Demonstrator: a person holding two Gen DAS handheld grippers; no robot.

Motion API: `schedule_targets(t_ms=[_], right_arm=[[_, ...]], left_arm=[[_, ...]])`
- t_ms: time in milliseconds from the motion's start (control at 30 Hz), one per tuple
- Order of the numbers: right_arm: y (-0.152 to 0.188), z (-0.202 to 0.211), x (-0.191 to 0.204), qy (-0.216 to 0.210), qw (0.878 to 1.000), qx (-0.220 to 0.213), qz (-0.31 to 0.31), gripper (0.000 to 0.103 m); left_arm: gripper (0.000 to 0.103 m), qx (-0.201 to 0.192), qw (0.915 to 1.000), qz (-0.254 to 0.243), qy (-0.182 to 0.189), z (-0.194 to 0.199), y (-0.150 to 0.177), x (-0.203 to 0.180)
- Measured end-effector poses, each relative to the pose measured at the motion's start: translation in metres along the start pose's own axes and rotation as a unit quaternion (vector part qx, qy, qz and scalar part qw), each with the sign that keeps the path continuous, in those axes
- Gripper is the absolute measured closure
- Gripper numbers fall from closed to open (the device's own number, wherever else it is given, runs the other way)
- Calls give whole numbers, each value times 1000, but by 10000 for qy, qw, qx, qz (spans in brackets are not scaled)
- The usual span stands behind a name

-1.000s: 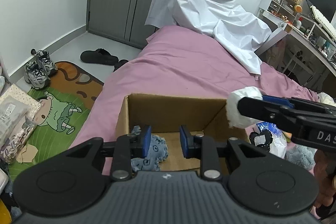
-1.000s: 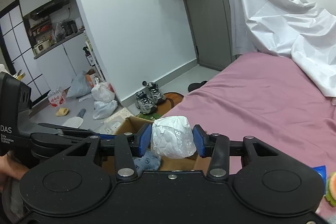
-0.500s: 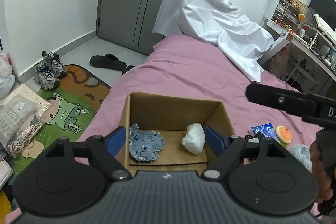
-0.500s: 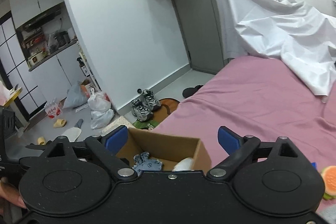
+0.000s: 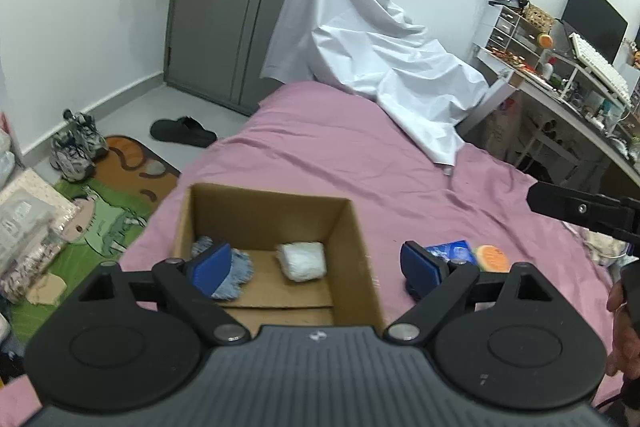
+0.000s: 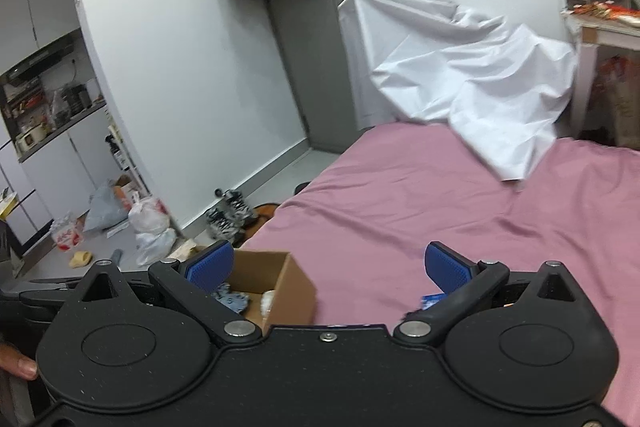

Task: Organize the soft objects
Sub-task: 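Move both grippers back from the box toward the grey fluffy plush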

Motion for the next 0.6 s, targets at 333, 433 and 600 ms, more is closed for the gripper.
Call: schedule_targets(t_ms=[333,433,600], right_arm=[[5,46,-18,199,9994,-277,-67,0],[5,57,-27,134,9988,-323,-334,0],[10,74,-42,300,9972,-355,-583,0]], left_arm=[[12,-174,9981,-541,257,25,7,-43],[12,-120,9982,-512,290,27,8,-50],[12,-151,9970,-675,348,32,9,-62]])
Point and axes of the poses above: each gripper's, at about its wrist camera, not at the fingertips, and z roughly against the way its jaws point, x to its left, y to its underside, the point moved 2 cm from there along -z, roughly the way its jaws point, and after that the axes turned 10 degrees about -y, right-handed, at the moved point
